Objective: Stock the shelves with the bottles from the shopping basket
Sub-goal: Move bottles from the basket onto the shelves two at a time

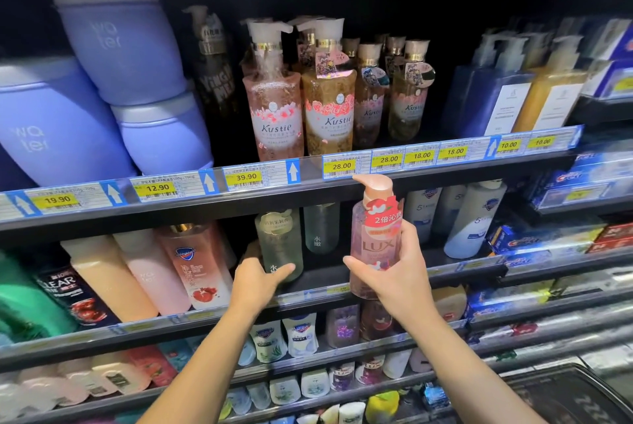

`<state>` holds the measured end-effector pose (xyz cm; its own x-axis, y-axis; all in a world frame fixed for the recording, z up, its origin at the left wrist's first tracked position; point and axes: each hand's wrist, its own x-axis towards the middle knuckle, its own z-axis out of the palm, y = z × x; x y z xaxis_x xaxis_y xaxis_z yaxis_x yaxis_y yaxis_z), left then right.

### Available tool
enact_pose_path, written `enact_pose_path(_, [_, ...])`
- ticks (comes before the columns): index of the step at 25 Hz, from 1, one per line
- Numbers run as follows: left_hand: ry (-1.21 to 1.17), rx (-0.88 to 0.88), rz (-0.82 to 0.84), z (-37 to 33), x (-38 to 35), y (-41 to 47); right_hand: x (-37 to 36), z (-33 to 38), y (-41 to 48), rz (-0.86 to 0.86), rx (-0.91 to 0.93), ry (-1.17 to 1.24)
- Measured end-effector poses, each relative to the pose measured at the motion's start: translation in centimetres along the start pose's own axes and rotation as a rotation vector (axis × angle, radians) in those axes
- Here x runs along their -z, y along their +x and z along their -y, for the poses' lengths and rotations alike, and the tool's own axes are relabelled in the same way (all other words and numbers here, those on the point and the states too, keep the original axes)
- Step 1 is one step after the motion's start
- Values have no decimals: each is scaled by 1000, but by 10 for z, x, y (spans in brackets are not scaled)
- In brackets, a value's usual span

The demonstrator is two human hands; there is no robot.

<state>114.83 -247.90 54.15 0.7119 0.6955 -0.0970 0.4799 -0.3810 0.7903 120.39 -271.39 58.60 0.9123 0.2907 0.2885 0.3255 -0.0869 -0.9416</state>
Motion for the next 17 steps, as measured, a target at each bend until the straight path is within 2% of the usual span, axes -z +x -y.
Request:
enact_pose_path(3, [60, 68, -11, -4, -2, 11, 4, 0, 1, -9, 0, 4])
enact_pose_path(7, [-28, -4, 11, -3, -8, 21, 9, -1, 3, -17, -3, 1])
enact_pose_path(11, [-21, -18, -5, -3, -7, 24, 8, -5, 3, -24, 3, 10])
enact_pose_path(13, [91, -5, -4, -2, -2, 22, 4, -8, 3, -39, 11, 24])
enact_pose_path(15, [306, -27, 8, 3, -1, 14, -4, -12, 4, -55, 20, 28])
enact_pose_path(17, [495, -146, -24, 16, -5, 3, -15, -15, 8, -50, 23, 34])
